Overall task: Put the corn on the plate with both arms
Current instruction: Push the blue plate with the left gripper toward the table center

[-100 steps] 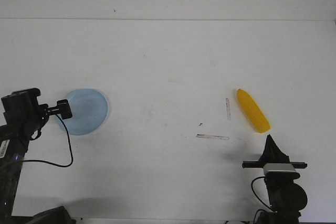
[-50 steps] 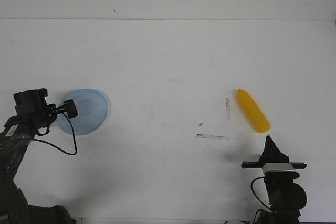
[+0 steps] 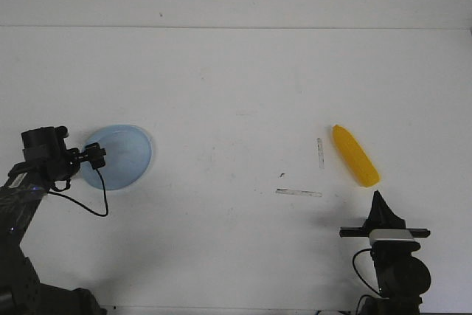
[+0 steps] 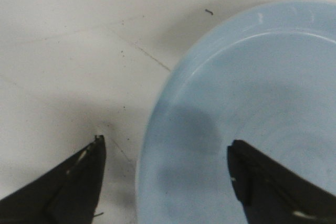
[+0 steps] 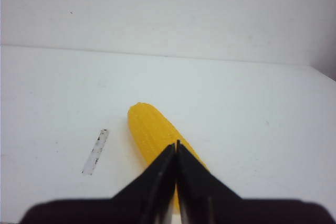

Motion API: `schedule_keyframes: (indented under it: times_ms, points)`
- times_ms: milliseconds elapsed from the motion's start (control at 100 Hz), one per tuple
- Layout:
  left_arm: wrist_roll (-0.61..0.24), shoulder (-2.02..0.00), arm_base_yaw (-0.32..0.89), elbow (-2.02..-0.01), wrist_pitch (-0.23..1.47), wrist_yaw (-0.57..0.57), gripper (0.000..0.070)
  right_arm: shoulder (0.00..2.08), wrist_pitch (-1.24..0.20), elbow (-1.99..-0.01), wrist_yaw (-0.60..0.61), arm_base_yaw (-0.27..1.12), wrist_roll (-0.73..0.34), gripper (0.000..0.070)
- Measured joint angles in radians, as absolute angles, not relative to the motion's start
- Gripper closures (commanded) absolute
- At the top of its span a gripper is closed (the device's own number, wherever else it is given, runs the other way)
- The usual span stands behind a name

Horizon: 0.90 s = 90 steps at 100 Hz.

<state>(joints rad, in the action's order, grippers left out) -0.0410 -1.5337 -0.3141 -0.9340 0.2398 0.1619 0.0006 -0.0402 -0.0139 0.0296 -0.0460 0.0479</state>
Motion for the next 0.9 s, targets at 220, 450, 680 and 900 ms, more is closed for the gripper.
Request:
schedule_keyframes:
  times_ms: [220,450,680,900]
  points:
    - [-0.041,-1.534,-0.317,-0.934,0.242,0.162,0.0700,0.001,-0.040,-0.014,0.030,-0.046,0.048,0.0700]
    - [-0.041,-1.533,-0.317,-0.934,0.240,0.164,0.0700,0.001,-0.040,-0.014,0.030,-0.046,0.048,0.0700]
    - [-0.044,-1.426,-0.301,-0.934,0.234,0.221,0.0700,0.001,-0.040,-0.014,0.030,-0.046,0.048,0.0700]
    - [-0.045,-1.276,-0.215,-0.940,0.234,0.336,0.0700,0.001,-0.040,-0.014,0.030,-0.046,0.048,0.0700]
